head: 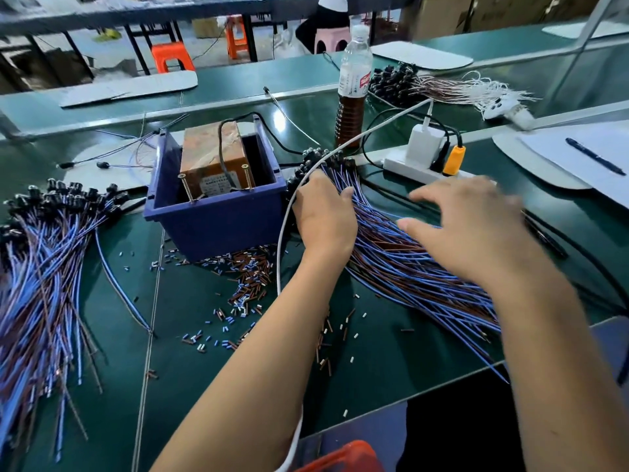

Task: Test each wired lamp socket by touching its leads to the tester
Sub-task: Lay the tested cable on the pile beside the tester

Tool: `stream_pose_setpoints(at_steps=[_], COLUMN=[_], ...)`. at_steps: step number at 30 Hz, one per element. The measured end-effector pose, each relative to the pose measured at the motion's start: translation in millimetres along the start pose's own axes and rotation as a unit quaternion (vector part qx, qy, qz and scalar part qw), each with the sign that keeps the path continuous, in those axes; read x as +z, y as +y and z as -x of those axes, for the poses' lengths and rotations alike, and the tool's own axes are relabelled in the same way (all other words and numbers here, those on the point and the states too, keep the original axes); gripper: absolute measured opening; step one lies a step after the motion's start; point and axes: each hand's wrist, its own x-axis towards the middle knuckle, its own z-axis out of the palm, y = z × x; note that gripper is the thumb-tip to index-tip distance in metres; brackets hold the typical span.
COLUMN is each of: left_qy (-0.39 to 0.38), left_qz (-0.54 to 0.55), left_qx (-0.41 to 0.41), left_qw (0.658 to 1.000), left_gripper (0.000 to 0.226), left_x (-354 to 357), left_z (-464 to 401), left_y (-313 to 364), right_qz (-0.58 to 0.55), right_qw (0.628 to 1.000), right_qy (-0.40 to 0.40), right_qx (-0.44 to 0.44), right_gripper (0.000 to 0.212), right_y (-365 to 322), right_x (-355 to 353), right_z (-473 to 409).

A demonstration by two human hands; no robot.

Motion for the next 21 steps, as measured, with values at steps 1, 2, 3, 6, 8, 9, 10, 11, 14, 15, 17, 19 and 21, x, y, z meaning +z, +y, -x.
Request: stream_pose_setpoints(at_steps=[1, 2, 3, 6, 8, 9, 10, 11, 14, 15, 17, 19, 21], left_qy=[-0.004, -0.006, -0.007, -0.002, -0.021, -0.036, -0.050, -0.061, -0.101, -0.123, -0.192, -0.275, -0.332], left_qz=[-0.001, 0.004, 0.016, 0.060, 0.105, 0.120, 0.121, 0.111, 0.067, 0.050, 0.032, 0.041, 0.060], left_qx=[-0.004, -0.017, -0.031, -0.066, -0.103, -0.120, -0.129, -0.128, -0.098, -0.085, -0.078, -0.093, -0.103], left_qw=[1.000, 1.000, 0.999, 0.996, 0.989, 0.985, 0.983, 0.984, 0.988, 0.987, 0.978, 0.956, 0.936], left_gripper=[0.028, 0.028, 0.027, 0.022, 0.018, 0.017, 0.016, 0.017, 0.030, 0.037, 0.044, 0.039, 0.038], left_x=[1, 2, 3, 4, 3, 3, 3, 2, -3, -6, -15, -30, -49], left_z=[1, 1, 2, 1, -4, -6, -7, -7, -5, -4, -2, 2, 5], left_y=[-1, -2, -3, -6, -6, -6, -6, -5, -1, -1, 1, -2, -12], right_qz=[0.001, 0.001, 0.000, 0.008, 0.017, 0.022, 0.026, 0.030, 0.034, 0.036, 0.022, -0.031, -0.120], right_qw=[0.999, 0.995, 0.989, 0.986, 0.991, 0.992, 0.994, 0.995, 0.996, 0.996, 0.997, 0.998, 0.991], right_qy=[-0.042, -0.090, -0.132, -0.151, -0.116, -0.103, -0.092, -0.081, -0.058, -0.060, -0.069, -0.054, 0.038], right_qx=[-0.029, -0.051, -0.063, -0.068, -0.065, -0.062, -0.061, -0.058, -0.056, -0.054, -0.037, -0.020, -0.040], right_gripper=[0.067, 0.076, 0.085, 0.094, 0.090, 0.088, 0.086, 0.085, 0.084, 0.084, 0.085, 0.081, 0.067], right_y=[-7, -13, -19, -22, -20, -21, -21, -22, -24, -25, -27, -33, -45], right_x=[10, 23, 36, 71, 83, 86, 88, 90, 94, 93, 89, 84, 79], right_z=[-6, -11, -13, -10, -7, -6, -5, -3, -1, -1, -3, -2, 1])
